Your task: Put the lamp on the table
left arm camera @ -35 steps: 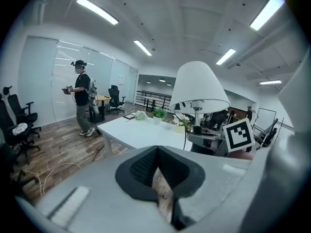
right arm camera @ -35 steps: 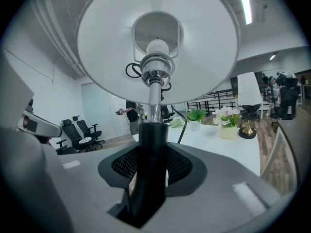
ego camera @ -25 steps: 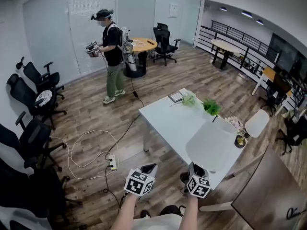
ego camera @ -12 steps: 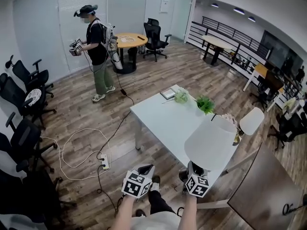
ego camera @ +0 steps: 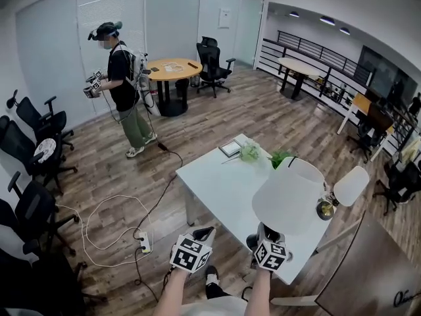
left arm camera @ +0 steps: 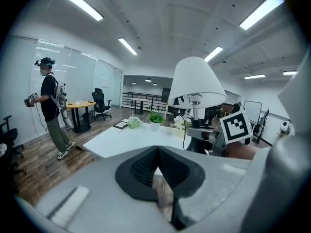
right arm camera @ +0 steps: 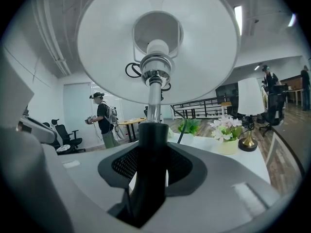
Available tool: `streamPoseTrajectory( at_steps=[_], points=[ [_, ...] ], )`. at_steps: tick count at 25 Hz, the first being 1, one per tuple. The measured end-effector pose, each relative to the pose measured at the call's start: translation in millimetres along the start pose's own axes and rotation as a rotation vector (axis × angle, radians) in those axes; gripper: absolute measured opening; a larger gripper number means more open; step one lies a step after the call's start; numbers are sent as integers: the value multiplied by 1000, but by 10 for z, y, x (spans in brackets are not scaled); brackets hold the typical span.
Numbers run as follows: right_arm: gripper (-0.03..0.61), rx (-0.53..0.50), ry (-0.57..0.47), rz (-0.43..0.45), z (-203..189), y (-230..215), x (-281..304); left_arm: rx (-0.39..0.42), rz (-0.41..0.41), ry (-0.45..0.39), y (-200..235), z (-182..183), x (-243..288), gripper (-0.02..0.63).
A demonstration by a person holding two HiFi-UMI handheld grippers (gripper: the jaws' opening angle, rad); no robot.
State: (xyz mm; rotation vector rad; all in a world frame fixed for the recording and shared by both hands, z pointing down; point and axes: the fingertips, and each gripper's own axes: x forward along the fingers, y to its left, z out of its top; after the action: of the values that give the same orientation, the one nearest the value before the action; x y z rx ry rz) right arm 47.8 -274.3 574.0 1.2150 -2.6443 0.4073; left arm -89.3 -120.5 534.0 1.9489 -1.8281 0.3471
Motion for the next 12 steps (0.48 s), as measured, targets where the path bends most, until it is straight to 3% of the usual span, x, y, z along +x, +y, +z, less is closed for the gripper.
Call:
streamPoseTrajectory(
  at_steps=[12],
  points=[
    [169,20,-18,11,522,-171,1154,23,24,4,713,781,818,0]
  ],
)
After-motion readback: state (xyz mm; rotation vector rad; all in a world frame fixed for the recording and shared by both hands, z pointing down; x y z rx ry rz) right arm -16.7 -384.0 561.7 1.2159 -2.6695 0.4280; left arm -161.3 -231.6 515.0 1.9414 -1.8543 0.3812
